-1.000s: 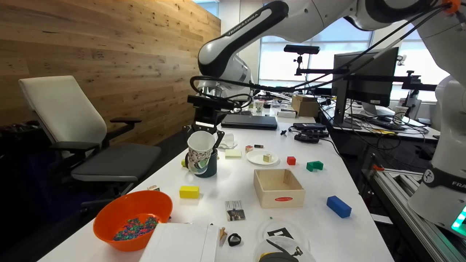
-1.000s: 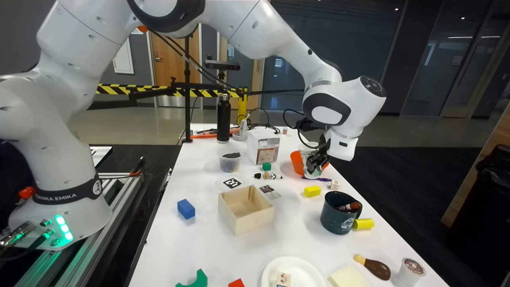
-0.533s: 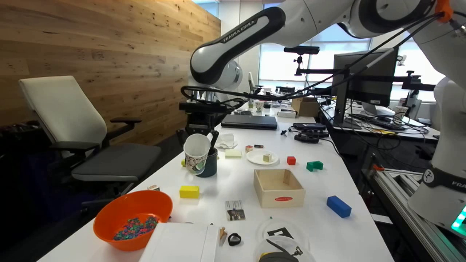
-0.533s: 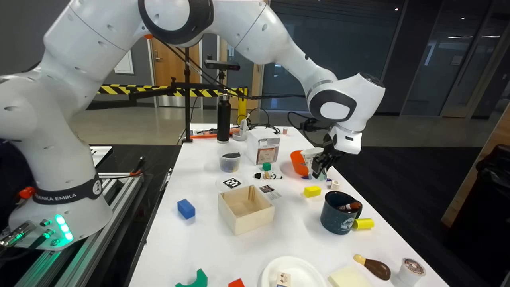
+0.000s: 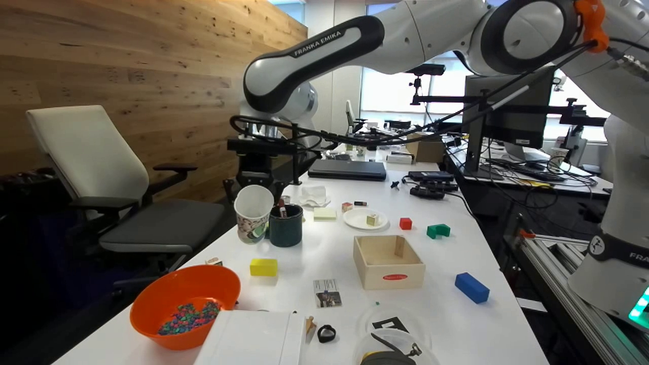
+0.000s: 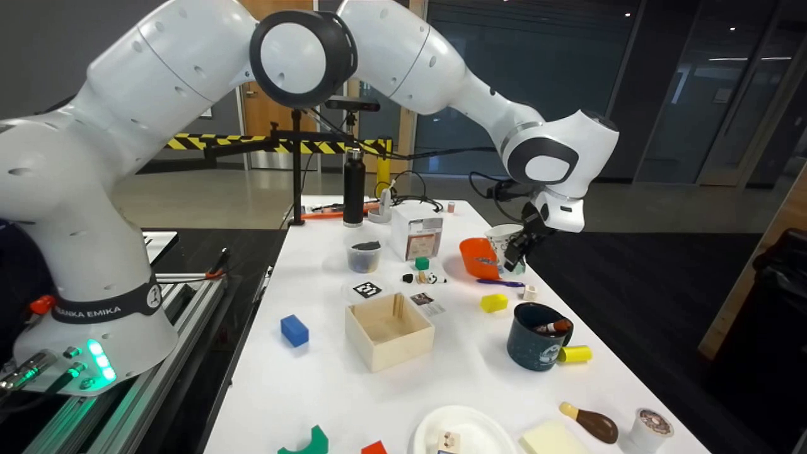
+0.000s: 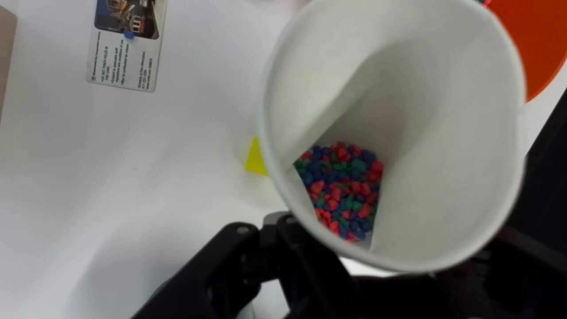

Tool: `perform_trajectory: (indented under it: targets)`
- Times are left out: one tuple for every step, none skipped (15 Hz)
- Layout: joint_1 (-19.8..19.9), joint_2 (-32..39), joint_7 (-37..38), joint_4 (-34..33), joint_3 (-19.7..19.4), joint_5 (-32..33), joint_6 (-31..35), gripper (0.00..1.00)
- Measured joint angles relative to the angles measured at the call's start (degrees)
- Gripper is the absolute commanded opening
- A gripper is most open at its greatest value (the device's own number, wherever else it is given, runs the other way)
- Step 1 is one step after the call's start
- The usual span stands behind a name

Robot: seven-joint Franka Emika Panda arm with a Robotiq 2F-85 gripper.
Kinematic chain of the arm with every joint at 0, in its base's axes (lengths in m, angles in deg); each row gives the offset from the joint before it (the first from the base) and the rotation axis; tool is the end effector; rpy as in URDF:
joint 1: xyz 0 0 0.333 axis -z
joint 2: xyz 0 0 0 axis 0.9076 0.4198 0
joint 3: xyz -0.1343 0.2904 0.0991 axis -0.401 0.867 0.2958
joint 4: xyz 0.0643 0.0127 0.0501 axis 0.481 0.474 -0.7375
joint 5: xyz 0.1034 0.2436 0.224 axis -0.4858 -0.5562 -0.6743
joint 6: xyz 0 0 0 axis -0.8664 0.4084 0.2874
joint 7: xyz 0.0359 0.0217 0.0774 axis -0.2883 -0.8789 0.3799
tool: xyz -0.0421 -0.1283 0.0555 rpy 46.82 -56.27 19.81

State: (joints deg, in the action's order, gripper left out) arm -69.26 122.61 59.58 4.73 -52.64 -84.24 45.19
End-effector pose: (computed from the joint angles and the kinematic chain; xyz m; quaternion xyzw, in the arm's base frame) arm 0.7316 0.0672 0.2717 -0.8681 0.4746 0.0812 0.1208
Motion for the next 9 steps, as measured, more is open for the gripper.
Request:
perform_trajectory:
  targets:
    - [0.0,1.0,0.0,-1.8,0.3,0.0,-1.0,0.2]
    - [0.0,2.0,0.0,-3.6,0.6,0.0,-1.9,0.2]
    - [0.0,3.0,0.0,-5.4,0.9,0.0,-2.9,0.2]
    - [-0.1,4.1,0.0,-7.2,1.1,0.1,-3.9,0.2]
    - [-0.1,5.1,0.0,-9.0,1.3,0.3,-4.9,0.2]
    - [-0.3,6.2,0.0,-10.9,1.5,0.5,-6.0,0.2]
    - [-0.5,7.3,0.0,-12.8,1.5,0.7,-7.0,0.2]
    - [-0.6,8.4,-0.1,-14.6,1.6,1.0,-7.8,0.2]
    - [-0.8,9.5,-0.1,-16.5,1.8,1.3,-8.6,0.2]
